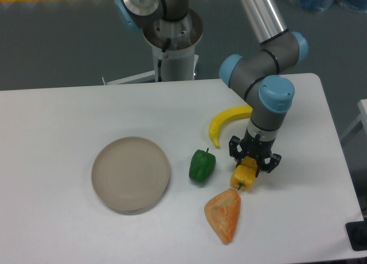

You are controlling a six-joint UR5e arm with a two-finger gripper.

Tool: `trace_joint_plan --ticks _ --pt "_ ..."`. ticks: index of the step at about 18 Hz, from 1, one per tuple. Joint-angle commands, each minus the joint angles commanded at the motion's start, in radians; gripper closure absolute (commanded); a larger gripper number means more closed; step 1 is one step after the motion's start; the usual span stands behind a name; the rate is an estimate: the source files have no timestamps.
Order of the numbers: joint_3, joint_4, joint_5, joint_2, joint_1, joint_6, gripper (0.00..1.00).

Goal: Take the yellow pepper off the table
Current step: 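Close the gripper fingers around the yellow pepper, then lift the gripped yellow pepper up off the table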

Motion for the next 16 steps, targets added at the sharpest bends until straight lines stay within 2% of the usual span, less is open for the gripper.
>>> trace_joint_plan --ticks 2,5,7,11,13,16 --pt "0.020 -0.002 0.002 0.009 0.003 -0.001 0.60" --pt "0.087 -0.020 0.003 0.034 0.003 0.001 0.60" --pt "0.103 -0.017 0.002 0.055 0.005 0.012 0.60" --pt "0.187 -0.025 0.003 0.072 0.000 0.021 0.60" --pt "0.193 -0.025 0.008 0.074 0.002 0.052 0.60" --pt "0.203 -0.028 0.078 0.083 0.002 0.090 0.60"
